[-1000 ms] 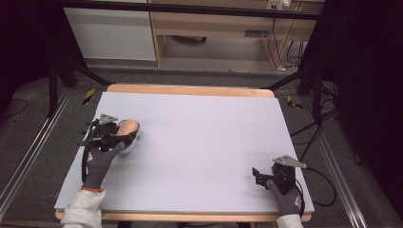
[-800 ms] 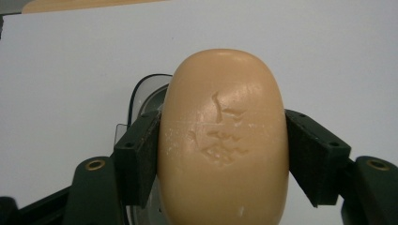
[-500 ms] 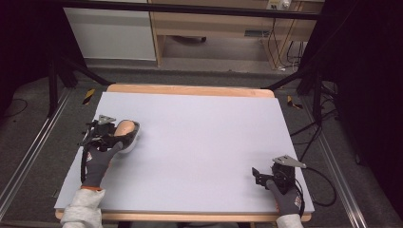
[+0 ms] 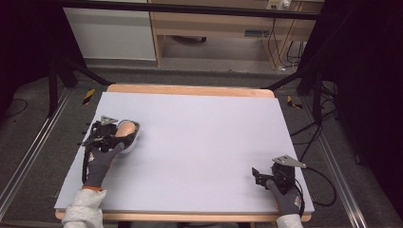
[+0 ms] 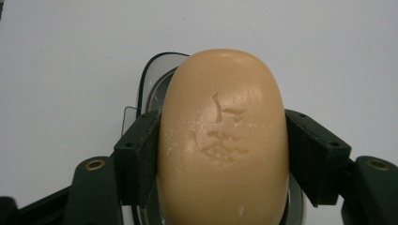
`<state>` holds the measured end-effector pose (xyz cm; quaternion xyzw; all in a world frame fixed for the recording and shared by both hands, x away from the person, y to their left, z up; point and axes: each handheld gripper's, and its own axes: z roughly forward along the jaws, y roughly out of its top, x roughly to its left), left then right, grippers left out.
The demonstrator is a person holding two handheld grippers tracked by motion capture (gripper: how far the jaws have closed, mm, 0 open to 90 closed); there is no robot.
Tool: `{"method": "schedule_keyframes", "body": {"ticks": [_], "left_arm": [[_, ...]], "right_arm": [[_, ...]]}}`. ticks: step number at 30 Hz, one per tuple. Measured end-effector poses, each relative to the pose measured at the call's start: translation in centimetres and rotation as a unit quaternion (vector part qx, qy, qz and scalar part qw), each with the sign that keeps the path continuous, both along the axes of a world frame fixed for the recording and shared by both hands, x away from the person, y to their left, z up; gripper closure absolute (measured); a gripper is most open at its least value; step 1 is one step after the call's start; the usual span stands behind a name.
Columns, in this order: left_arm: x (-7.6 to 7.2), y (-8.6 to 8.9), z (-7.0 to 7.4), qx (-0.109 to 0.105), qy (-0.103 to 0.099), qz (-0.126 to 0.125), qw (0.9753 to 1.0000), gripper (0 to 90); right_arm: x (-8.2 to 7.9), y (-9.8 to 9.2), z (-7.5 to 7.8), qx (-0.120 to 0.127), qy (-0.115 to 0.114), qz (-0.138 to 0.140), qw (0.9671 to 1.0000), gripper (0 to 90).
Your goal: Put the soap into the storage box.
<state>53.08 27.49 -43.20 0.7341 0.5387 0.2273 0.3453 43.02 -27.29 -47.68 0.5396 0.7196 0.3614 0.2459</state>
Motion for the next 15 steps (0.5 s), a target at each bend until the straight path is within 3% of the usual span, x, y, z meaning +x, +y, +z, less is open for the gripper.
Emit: {"method": "schedule_keyframes", "body": {"ticks": [15], "left_arm": [[-0.03,0.15,-0.3,-0.009,-0.005,0.009,0.9999,32.5]], "right_arm": [[-0.04,0.02,0.0,0.002,0.003,-0.001,1.0,5.6]]}}
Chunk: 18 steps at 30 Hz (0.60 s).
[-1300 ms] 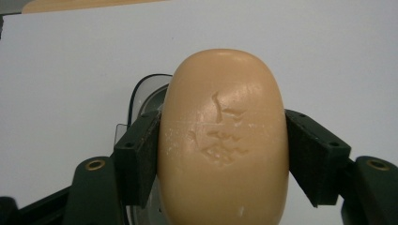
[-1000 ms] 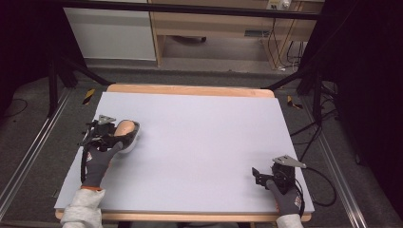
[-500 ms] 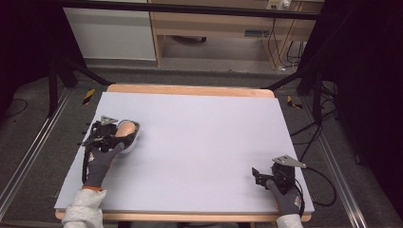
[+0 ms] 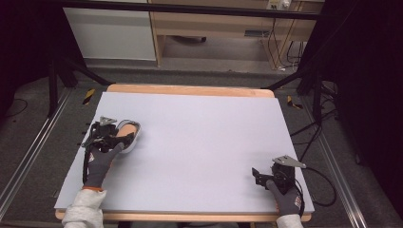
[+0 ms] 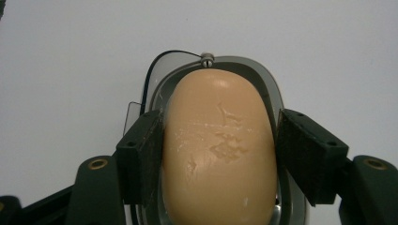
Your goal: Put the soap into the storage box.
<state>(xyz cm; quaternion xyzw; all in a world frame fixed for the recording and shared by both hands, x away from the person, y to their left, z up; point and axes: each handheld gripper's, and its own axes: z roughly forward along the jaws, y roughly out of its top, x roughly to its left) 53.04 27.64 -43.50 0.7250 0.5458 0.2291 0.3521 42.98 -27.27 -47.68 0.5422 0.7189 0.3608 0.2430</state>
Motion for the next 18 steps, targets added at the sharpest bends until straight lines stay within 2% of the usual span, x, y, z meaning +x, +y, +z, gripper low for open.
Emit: {"method": "schedule_keyframes", "body": {"ticks": [13,18], "left_arm": [[-0.26,-0.37,0.25,0.014,-0.008,-0.005,0.9999,29.8],[-0.5,-0.13,0.69,0.003,-0.012,-0.005,0.9999,30.8]], "right_arm": [[-0.01,-0.03,0.0,0.0,0.0,0.001,1.0,5.6],[-0.02,-0.01,0.0,0.0,0.0,0.0,1.0,5.6]]}}
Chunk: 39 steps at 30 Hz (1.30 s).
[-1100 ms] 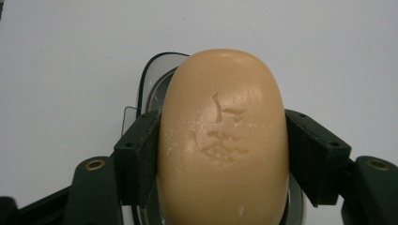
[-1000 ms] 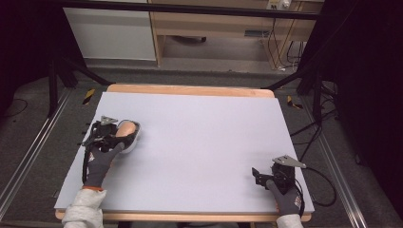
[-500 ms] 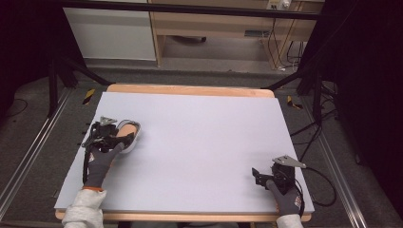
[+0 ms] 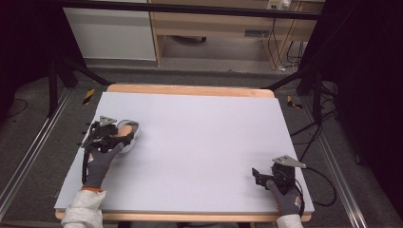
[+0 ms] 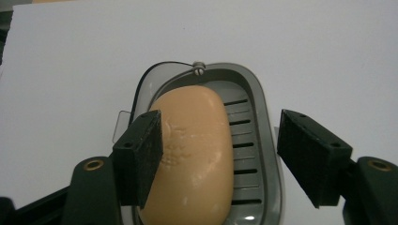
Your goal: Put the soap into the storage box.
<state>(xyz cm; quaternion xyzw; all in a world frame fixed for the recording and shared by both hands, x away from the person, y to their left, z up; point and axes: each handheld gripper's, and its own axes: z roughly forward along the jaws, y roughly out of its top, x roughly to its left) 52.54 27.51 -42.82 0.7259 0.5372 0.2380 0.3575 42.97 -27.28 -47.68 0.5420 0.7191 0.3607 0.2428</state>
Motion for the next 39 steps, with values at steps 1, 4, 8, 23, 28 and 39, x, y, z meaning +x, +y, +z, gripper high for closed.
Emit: {"method": "schedule_keyframes", "body": {"ticks": [1,4,8,23,28,39], "left_arm": [[0.0,0.0,0.0,0.0,-0.001,0.0,1.0,31.0],[-0.2,-0.1,0.3,-0.001,-0.005,-0.002,1.0,31.8],[-0.6,-0.3,0.8,-0.008,-0.016,-0.008,0.9998,32.4],[-3.7,-0.6,1.6,-0.029,-0.034,-0.032,0.9985,32.6],[-5.3,-0.5,1.4,-0.029,-0.036,-0.034,0.9983,30.7],[-7.7,0.0,-0.6,-0.019,-0.029,-0.033,0.9989,26.6]], "right_arm": [[0.0,0.0,0.0,0.0,0.0,0.0,1.0,5.6],[0.0,0.0,0.0,0.0,-0.001,0.0,1.0,5.6],[0.0,-0.1,0.0,-0.002,-0.002,0.001,1.0,5.6],[-0.2,-0.2,0.0,0.004,-0.005,0.001,1.0,5.6],[-0.3,-0.3,0.0,0.005,-0.004,0.001,1.0,5.6],[-0.5,-0.5,0.0,0.01,-0.001,-0.001,1.0,5.6]]}}
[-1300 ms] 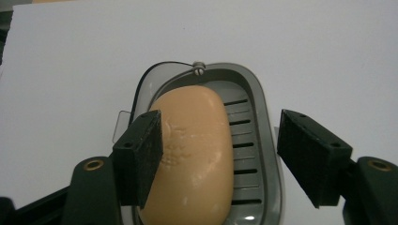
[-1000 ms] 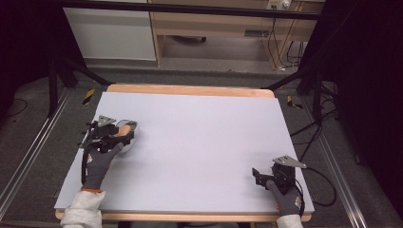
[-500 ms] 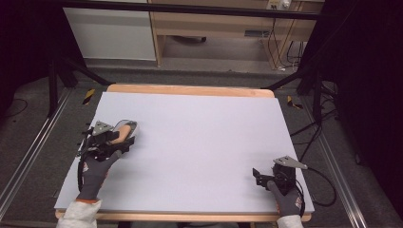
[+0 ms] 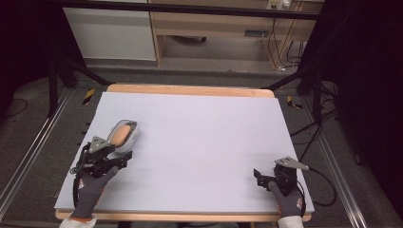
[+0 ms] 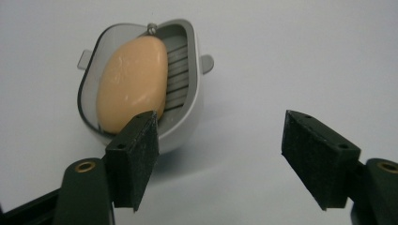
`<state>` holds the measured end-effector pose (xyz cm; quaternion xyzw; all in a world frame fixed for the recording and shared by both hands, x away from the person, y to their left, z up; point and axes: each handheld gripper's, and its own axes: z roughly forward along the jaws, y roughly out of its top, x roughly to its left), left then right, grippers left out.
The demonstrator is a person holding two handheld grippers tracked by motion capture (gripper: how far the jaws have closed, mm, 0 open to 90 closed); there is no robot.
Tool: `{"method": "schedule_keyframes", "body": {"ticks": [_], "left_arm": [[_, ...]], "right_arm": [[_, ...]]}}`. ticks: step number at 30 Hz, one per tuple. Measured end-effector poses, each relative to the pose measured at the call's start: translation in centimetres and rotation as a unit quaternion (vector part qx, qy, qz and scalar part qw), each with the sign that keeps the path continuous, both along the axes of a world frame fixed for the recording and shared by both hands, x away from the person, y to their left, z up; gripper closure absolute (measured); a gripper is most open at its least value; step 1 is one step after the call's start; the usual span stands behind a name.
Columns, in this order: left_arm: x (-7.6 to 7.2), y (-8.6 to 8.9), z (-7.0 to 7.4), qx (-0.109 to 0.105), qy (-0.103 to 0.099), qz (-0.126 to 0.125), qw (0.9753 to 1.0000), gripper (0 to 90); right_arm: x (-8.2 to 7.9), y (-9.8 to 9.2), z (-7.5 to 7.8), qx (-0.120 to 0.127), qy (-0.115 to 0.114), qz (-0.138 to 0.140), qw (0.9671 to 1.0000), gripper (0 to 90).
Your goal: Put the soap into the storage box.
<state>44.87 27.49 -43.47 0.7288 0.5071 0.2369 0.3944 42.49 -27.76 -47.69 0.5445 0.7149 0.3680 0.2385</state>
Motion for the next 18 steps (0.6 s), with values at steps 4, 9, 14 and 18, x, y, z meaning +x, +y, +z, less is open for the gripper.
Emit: {"method": "schedule_keyframes", "body": {"ticks": [4,9,14,18], "left_arm": [[-1.0,0.7,-1.0,0.001,0.008,0.004,1.0,25.1],[-1.7,1.6,-2.0,0.007,0.015,0.011,0.9998,24.9],[-2.2,2.1,-2.6,0.011,0.018,0.017,0.9996,24.6],[-2.2,2.3,-2.7,0.019,0.017,0.017,0.9995,24.4]], "right_arm": [[0.0,-0.2,-0.1,-0.003,-0.002,-0.003,1.0,5.6],[0.0,-0.5,-0.1,0.0,-0.001,-0.011,0.9999,5.6],[-0.2,-0.8,-0.1,0.006,0.001,-0.015,0.9999,5.6],[-0.2,-0.9,-0.1,0.005,0.002,-0.017,0.9998,5.6]]}}
